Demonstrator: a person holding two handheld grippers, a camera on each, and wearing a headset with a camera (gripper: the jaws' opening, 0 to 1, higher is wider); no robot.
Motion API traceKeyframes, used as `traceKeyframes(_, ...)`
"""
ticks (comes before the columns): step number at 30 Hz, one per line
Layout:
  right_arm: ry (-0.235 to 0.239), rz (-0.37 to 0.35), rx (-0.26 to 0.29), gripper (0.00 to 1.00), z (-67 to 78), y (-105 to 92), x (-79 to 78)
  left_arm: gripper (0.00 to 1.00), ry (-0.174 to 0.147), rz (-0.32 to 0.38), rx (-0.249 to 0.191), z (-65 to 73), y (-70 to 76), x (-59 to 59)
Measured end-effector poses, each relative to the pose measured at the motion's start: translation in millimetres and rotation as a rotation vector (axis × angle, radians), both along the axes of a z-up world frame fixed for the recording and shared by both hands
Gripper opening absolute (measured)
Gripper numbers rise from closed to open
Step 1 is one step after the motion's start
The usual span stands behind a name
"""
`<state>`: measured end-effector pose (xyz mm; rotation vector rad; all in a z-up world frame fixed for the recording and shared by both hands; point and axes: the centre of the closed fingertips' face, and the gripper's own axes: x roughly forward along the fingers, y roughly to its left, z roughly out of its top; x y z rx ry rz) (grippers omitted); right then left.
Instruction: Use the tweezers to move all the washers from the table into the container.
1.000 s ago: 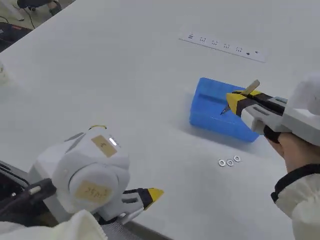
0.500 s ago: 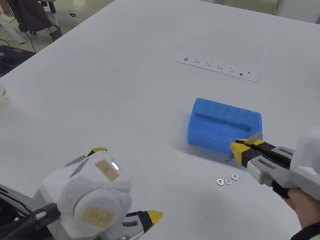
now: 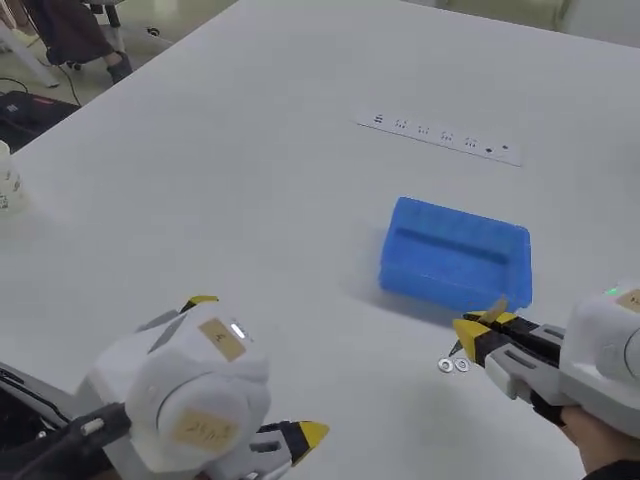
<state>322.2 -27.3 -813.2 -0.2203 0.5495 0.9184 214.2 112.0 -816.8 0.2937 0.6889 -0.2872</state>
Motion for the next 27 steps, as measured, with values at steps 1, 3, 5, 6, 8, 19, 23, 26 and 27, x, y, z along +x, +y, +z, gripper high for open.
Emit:
traceKeyframes(1, 0.001, 0.0, -0.005, 0.03, -1.8, -0.4, 0.2, 0.96, 0.004, -0.002, 0.001, -0.6, -0.2, -0.4)
traceKeyframes(3, 0.001, 0.002, -0.012, 0.03, -4.1, -0.9, 0.5, 0.96, 0.005, -0.009, 0.006, -0.7, -1.2, -0.7)
traceKeyframes(5, 0.005, 0.005, -0.013, 0.03, -5.3, -0.1, 0.0, 0.96, 0.006, -0.014, 0.015, -1.0, -1.5, -1.0)
traceKeyframes(6, 0.004, 0.008, -0.015, 0.03, -5.9, 0.1, -0.2, 0.96, 0.007, -0.014, 0.017, -1.2, -1.4, -1.1)
traceKeyframes(8, 0.006, 0.015, -0.018, 0.03, -7.3, 1.4, -0.6, 0.96, 0.009, -0.013, 0.016, -1.2, -1.0, -1.3)
traceKeyframes(19, -0.025, 0.044, -0.023, 0.03, -11.9, 2.8, -6.2, 0.96, 0.017, -0.013, 0.023, -2.6, 0.0, -1.7)
traceKeyframes(23, -0.008, 0.002, -0.004, 0.02, -11.8, -5.2, -2.4, 0.96, 0.016, -0.012, 0.021, -2.6, 0.3, -1.3)
traceKeyframes(26, 0.018, -0.013, 0.002, 0.02, -11.7, -7.9, -0.5, 0.96, 0.016, -0.011, 0.023, -2.8, 0.8, -1.1)
traceKeyframes(27, 0.009, -0.005, -0.008, 0.02, -11.9, -8.0, -0.5, 0.96, 0.016, -0.011, 0.024, -3.0, 1.0, -1.1)
